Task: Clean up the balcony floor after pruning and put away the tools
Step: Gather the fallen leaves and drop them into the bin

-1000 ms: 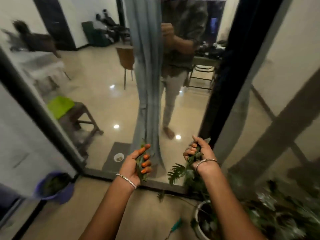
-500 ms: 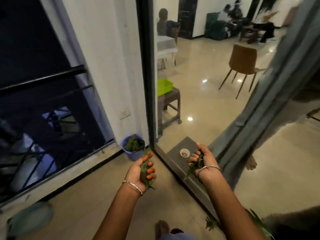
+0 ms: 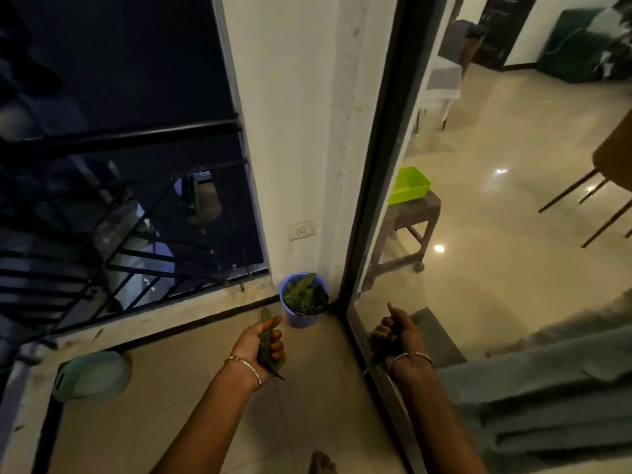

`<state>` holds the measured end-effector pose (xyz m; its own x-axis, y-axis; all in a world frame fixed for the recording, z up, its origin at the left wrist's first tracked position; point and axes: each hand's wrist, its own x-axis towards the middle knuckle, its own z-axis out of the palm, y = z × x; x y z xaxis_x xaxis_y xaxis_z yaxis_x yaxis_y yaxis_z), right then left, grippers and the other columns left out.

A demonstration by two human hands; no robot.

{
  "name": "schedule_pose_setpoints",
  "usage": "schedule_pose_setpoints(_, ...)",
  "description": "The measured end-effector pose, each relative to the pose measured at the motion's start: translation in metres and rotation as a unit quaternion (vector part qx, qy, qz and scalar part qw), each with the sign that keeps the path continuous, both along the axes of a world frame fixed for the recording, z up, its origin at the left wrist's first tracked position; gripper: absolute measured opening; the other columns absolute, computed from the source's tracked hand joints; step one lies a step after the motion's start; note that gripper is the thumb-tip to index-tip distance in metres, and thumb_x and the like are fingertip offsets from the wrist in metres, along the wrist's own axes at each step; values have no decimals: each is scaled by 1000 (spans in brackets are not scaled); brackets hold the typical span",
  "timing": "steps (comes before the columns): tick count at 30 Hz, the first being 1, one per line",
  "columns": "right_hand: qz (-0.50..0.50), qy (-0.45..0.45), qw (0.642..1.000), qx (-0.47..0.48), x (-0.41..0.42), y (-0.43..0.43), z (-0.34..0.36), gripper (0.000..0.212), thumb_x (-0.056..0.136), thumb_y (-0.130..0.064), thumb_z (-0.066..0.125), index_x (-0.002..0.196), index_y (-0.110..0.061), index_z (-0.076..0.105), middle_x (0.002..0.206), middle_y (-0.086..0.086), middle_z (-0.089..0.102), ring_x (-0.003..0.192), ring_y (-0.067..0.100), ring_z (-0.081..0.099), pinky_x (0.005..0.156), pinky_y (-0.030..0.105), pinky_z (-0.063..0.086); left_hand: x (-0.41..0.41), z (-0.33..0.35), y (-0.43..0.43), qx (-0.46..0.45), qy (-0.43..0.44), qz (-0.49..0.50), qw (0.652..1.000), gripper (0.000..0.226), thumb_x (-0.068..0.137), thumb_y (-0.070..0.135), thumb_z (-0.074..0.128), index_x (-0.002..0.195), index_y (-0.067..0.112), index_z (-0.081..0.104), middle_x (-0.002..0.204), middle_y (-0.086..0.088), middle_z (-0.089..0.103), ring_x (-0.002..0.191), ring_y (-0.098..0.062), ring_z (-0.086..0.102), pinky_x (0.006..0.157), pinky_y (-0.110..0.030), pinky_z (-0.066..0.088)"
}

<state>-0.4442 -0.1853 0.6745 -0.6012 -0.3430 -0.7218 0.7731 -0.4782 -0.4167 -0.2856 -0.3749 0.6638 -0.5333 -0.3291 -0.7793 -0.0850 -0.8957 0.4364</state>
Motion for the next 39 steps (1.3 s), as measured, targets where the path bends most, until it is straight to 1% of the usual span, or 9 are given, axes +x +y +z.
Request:
schedule_pose_setpoints(9,30,-76,995,64,-57,-101,-46,25,92,-16,63,71,-15,48,58,-2,37,37,8,34,33,15,32,-78,-64,-69,50,-74,3,996,18,97,21,49,90,11,63,55,-3,49,37,-14,43,37,-17,35)
schedule_pose_setpoints(14,13,-132,987,95,-88,-152,-101,22,75,-16,71,72,-13,49,56,-1,37,34,9,34,32,19,34,-142,-125,-137,51,-125,-34,990,18,95,19,50,84,11,62,60,-3,50,50,-18,42,42,-20,34)
schedule_pose_setpoints(18,5,-168,976,141,-116,-191,-153,29,66,-19,77,70,-13,49,59,0,40,45,11,36,33,20,35,-204,-192,-197,24,-142,-79,986,19,95,19,51,84,9,62,56,-3,52,45,-18,45,42,-21,36)
schedule_pose_setpoints(23,-7,-204,956,210,-146,-231,-235,22,84,-15,71,73,-9,53,61,2,43,44,12,40,34,21,38,-271,-281,-251,9,-167,-113,979,21,97,25,53,84,12,61,64,-5,52,52,-18,47,46,-23,39)
schedule_pose_setpoints(27,-16,-211,948,237,-161,-247,-317,18,80,-15,74,81,-13,56,66,0,46,51,13,41,47,29,39,-315,-356,-275,32,-172,-126,977,33,99,30,49,73,11,56,60,-6,53,59,-21,45,57,-28,40)
schedule_pose_setpoints(29,-22,-221,945,239,-165,-251,-347,23,77,-16,77,87,-14,56,68,1,46,53,15,42,52,29,40,-331,-377,-280,54,-148,-111,981,34,100,32,46,80,9,59,71,-12,61,74,-28,53,72,-35,46)
schedule_pose_setpoints(33,-25,-243,932,269,-174,-265,-413,27,79,-16,77,101,-9,62,77,4,53,61,18,47,57,32,42,-343,-430,-294,122,-82,-65,987,54,93,46,53,135,12,53,135,-14,54,124,-36,48,108,-49,37)
schedule_pose_setpoints(35,-11,-252,928,274,-182,-275,-439,26,80,-18,77,98,-8,62,79,5,53,63,19,48,55,33,42,-337,-448,-303,116,-96,-66,986,66,89,53,55,144,17,44,145,-12,46,133,-37,42,113,-51,31)
schedule_pose_setpoints(39,33,-251,929,271,-201,-299,-476,26,78,-23,79,88,-7,61,85,8,55,63,22,50,52,33,41,-317,-466,-307,101,-112,-54,987,62,94,50,51,145,16,43,145,-11,45,135,-34,41,115,-48,28)
